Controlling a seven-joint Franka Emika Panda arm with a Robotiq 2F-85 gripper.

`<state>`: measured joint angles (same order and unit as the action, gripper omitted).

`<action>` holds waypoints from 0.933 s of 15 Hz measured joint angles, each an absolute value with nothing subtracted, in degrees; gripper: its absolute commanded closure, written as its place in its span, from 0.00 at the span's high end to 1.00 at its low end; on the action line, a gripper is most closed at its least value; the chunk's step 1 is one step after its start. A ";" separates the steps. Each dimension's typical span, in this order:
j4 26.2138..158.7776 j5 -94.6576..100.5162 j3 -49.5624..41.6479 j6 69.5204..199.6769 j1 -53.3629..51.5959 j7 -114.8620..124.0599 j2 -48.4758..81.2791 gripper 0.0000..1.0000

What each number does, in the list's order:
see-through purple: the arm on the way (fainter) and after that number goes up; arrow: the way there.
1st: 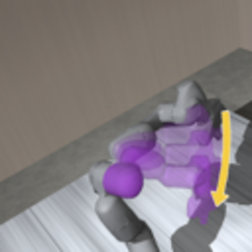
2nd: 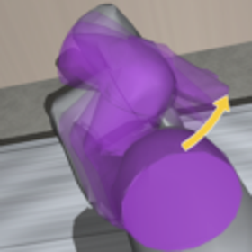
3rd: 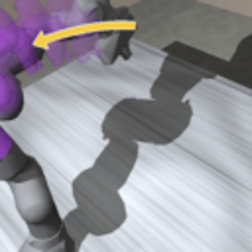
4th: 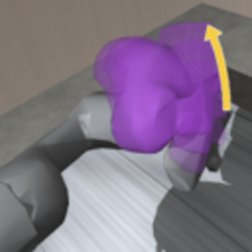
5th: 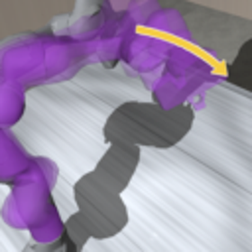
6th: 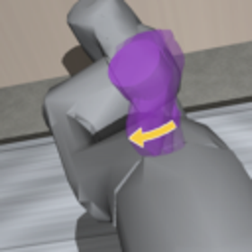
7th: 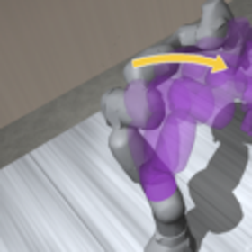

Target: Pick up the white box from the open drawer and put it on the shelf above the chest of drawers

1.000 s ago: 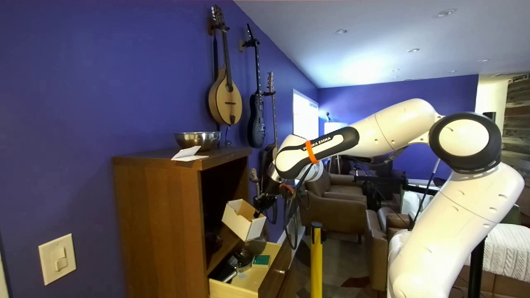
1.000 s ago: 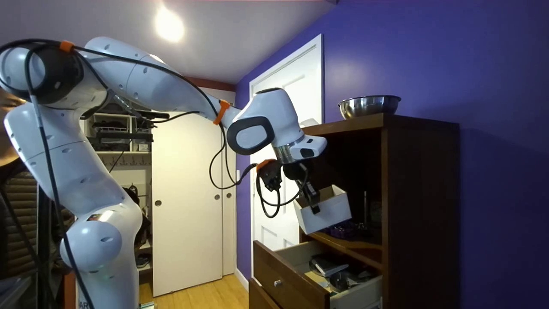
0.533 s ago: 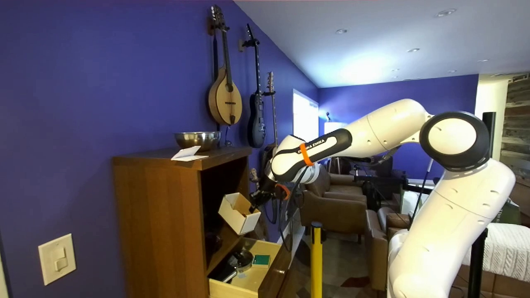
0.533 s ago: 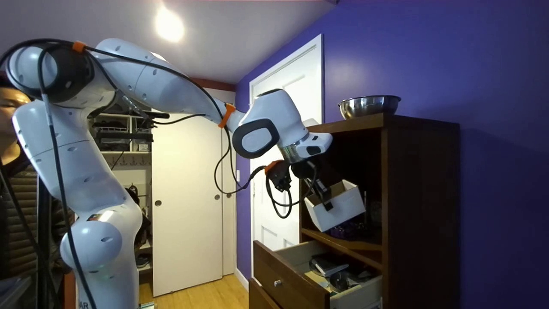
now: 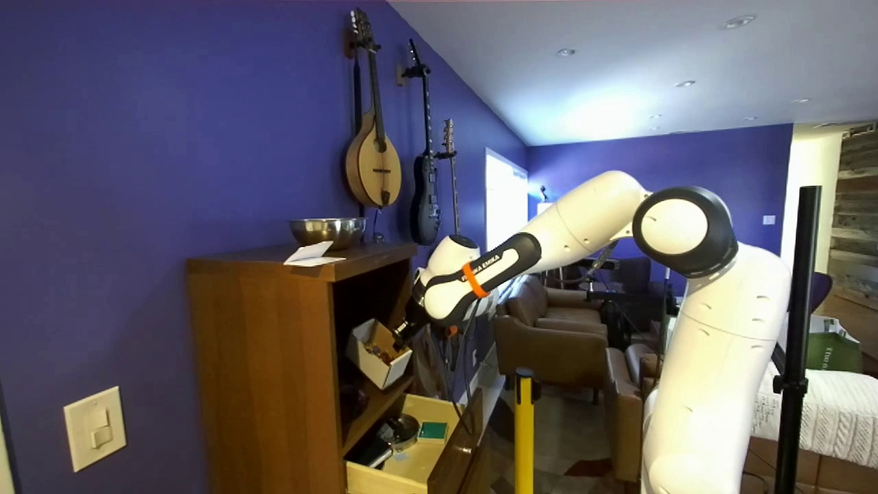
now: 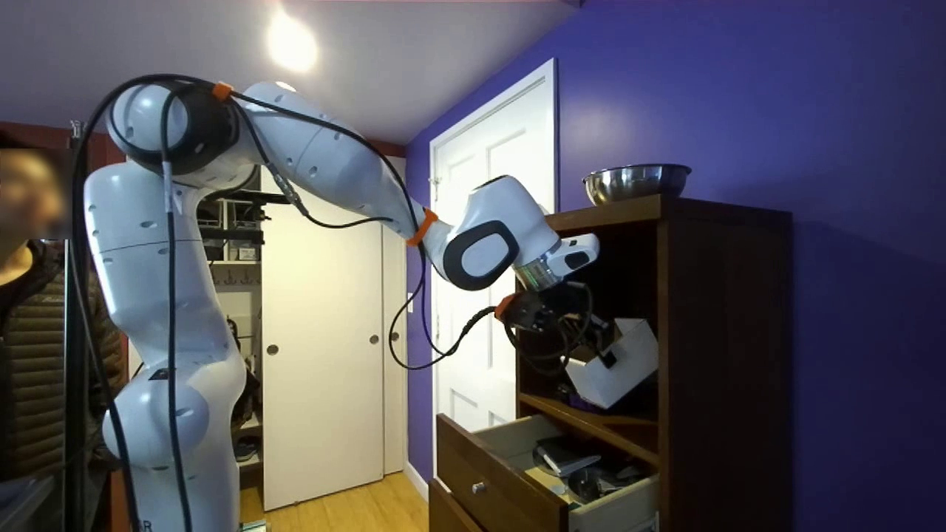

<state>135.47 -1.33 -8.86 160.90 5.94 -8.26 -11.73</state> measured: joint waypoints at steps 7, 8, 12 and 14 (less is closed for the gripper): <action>130.97 2.20 -8.86 161.15 6.96 -8.21 -5.76 0.51; 130.53 2.20 -8.86 161.15 6.96 -8.10 -5.70 0.57; 129.47 2.02 -8.96 161.15 7.01 -6.36 -6.04 0.85; 130.14 1.24 -9.32 160.68 7.23 -5.72 -7.64 0.98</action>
<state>130.14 1.24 -9.32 160.68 7.23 -5.72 -7.64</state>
